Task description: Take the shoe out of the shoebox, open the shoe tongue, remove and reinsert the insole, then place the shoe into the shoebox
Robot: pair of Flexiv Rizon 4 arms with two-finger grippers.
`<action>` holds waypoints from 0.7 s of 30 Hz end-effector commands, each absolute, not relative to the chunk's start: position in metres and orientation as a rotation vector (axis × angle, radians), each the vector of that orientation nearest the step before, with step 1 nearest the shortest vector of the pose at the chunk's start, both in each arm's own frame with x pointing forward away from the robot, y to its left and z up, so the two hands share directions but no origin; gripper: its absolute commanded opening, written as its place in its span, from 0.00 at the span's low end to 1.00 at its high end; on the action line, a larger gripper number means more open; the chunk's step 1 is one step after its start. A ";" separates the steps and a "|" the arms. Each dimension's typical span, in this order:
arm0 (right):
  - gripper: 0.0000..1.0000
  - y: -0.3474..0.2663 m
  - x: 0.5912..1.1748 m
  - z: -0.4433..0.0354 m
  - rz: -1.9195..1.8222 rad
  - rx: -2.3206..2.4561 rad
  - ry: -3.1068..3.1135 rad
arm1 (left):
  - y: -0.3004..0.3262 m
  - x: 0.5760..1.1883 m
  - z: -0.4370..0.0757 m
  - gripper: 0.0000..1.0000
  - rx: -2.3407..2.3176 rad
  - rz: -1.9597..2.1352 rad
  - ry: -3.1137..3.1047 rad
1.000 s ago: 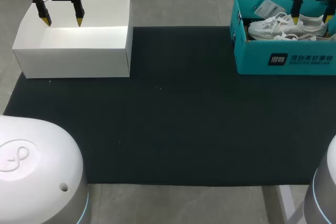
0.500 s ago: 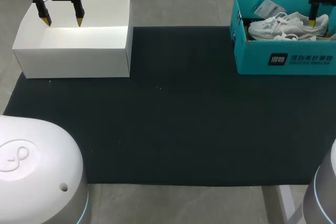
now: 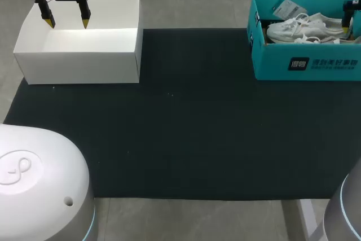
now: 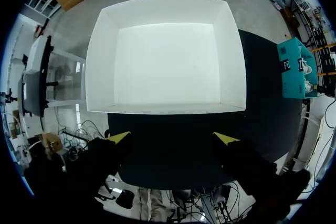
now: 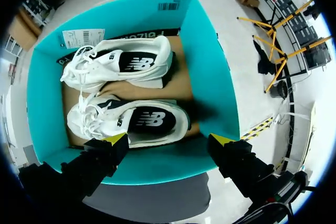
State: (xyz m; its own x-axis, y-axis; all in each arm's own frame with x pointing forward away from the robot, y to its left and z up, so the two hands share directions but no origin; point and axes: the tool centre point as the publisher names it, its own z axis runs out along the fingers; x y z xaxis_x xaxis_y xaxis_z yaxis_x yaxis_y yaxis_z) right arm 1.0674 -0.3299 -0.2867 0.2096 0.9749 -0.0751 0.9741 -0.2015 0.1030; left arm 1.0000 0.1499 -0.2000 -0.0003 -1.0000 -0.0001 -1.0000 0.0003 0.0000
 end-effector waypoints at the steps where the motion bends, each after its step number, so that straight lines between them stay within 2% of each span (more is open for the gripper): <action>1: 1.00 -0.341 1.073 -0.298 0.003 2.334 1.935 | 0.150 1.000 -0.200 1.00 -2.221 0.000 2.222; 19: 1.00 -0.347 1.083 -0.339 -0.087 2.320 1.994 | 0.150 1.000 -0.200 1.00 -2.221 0.000 2.222; 20: 0.91 -0.348 1.083 -0.339 -0.089 2.320 1.994 | 0.150 1.000 -0.200 1.00 -2.221 0.000 2.222; 21: 0.88 -0.349 1.084 -0.339 -0.089 2.319 1.996 | 0.150 1.000 -0.200 1.00 -2.221 0.000 2.222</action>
State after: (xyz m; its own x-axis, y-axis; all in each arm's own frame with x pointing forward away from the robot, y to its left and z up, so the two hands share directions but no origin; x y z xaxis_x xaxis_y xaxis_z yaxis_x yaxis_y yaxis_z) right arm 1.0771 -0.3464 -0.3372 0.1506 0.9836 -0.0994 0.9884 -0.1477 0.0353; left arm 1.0000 0.1499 -0.2000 -0.0002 -1.0000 -0.0001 -1.0000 0.0002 0.0000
